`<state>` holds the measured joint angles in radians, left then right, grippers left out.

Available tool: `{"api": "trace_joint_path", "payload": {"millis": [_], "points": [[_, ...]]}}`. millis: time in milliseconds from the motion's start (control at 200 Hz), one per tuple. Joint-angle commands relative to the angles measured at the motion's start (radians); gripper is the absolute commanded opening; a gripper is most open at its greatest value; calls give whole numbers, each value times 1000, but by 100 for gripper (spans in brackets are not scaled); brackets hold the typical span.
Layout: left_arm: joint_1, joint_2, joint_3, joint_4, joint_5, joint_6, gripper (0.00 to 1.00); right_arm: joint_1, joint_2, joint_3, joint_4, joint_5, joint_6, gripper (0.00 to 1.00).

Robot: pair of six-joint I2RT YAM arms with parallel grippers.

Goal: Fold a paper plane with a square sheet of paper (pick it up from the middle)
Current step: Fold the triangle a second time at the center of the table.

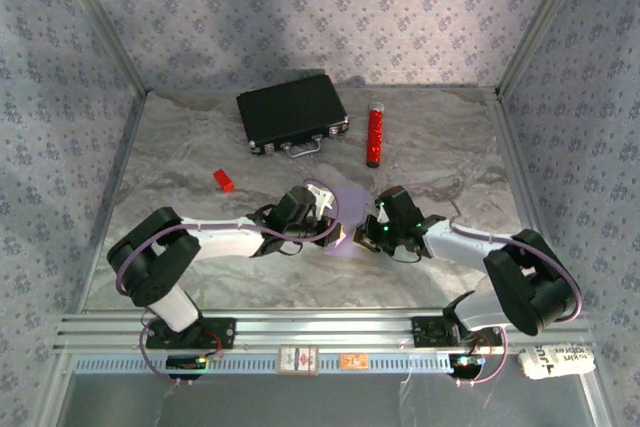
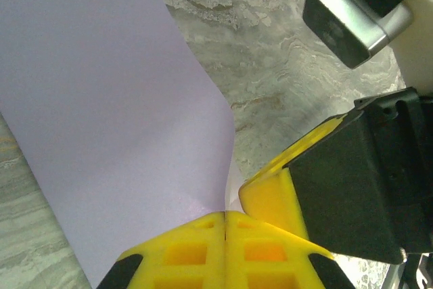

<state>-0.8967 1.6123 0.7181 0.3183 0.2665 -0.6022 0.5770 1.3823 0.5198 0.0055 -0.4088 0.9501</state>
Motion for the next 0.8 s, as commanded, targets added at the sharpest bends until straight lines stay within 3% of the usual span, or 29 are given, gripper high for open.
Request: {"api": "trace_joint_path", "payload": {"millis": [0, 345, 795], "points": [[7, 8, -6, 17, 13, 15, 0, 19, 38, -1, -35, 40, -8, 5], [7, 43, 4, 45, 46, -28, 0, -17, 50, 9, -181, 80, -126, 3], [-7, 114, 48, 112, 52, -98, 0, -115, 12, 53, -267, -1, -254, 6]]}}
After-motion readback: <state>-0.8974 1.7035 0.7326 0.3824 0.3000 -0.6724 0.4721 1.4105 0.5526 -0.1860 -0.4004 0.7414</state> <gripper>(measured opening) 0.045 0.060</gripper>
